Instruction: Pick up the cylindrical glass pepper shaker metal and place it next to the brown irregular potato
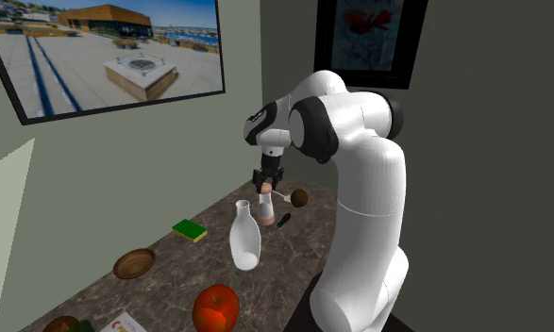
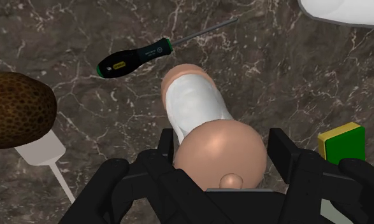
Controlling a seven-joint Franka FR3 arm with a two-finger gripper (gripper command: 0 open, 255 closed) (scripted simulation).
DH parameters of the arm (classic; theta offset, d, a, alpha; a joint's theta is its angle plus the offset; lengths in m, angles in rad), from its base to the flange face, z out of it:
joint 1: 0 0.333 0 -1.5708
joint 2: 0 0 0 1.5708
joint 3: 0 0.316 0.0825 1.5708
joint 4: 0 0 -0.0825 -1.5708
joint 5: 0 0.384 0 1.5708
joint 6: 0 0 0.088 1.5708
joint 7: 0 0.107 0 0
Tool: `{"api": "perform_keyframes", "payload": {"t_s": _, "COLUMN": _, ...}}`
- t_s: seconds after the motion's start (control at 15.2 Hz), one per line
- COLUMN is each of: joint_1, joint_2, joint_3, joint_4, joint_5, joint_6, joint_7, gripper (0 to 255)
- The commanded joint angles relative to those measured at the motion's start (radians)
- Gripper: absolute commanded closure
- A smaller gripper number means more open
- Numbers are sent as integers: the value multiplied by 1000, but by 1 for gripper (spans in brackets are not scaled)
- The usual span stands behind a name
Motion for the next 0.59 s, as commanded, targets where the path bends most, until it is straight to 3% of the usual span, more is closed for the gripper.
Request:
{"api": "perform_keyframes", "payload": {"t_s": 0.0, "joint_1": -1, "joint_2": -7, "joint_3": -2, "joint_4": 17, "joint_5": -6, "joint_6": -23, "joint_7": 5, "gripper": 255}}
{"api": "perform_keyframes", "payload": {"t_s": 0.53, "joint_1": 0, "joint_2": -42, "joint_3": -4, "joint_4": 86, "joint_5": -30, "joint_6": -121, "joint_7": 33, "gripper": 255}}
